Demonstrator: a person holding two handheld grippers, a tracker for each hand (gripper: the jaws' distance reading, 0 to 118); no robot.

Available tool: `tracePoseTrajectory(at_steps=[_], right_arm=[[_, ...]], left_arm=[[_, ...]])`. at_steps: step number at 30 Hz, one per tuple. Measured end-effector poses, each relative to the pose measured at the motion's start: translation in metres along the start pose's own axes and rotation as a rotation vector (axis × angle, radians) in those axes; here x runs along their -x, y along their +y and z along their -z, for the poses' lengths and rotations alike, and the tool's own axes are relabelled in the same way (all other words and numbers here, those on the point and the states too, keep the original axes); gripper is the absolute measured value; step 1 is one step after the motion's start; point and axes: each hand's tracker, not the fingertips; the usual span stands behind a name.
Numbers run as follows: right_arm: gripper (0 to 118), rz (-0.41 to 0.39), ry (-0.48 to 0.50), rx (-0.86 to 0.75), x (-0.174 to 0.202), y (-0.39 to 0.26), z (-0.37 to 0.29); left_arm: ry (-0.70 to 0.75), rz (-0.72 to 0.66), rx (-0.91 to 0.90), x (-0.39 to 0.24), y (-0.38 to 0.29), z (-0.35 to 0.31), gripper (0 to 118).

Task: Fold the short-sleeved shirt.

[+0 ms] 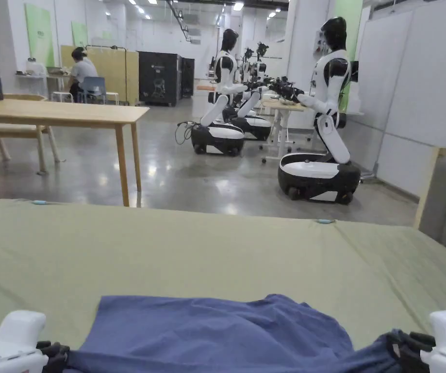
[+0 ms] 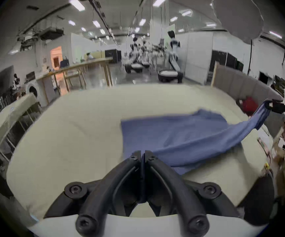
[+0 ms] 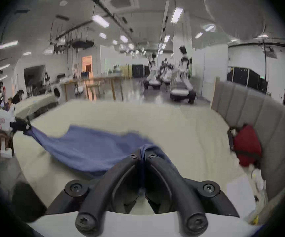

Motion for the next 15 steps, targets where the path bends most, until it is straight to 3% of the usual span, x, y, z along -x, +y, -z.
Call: tracePoseTrajectory(at_steps=[3, 5, 6, 7, 8, 9, 10, 15], right_arm=[[5, -0.02, -0.011, 0.155, 0.008, -0.054, 0.02], [8, -0.009, 0.003, 0.148, 0.01, -0.068, 0.023], [31, -0.018, 0.038, 0.15, 0.011, -0.066, 0.021], [65, -0.027, 0.055, 0.155, 0.015, -0.058, 0.015], [98, -0.045, 0.051, 0.131, 0.022, -0.052, 0.007], [108, -0.082, 0.038, 0.08, 0.033, -0.043, -0.009], [112, -0.095, 0.063, 0.022, 0.042, -0.036, -0.022], [114, -0.058, 0.117, -0.091, 0.101, -0.026, -0.063]], left_arm=[[0.011, -0.045, 0.054, 0.008, -0.043, 0.014, 2], [0.029, -0.029, 0.016, 0.007, -0.053, 0.014, 16], [0.05, 0.012, -0.028, 0.019, -0.054, 0.022, 53], [0.077, 0.029, -0.044, 0.018, -0.051, 0.018, 90], [0.075, 0.016, -0.045, 0.017, -0.045, 0.01, 110], [0.06, 0.013, -0.065, 0.016, -0.04, 0.0, 112], [0.048, 0.029, -0.126, -0.003, -0.034, -0.027, 112], [0.087, 0.053, -0.151, -0.035, -0.041, -0.083, 111]])
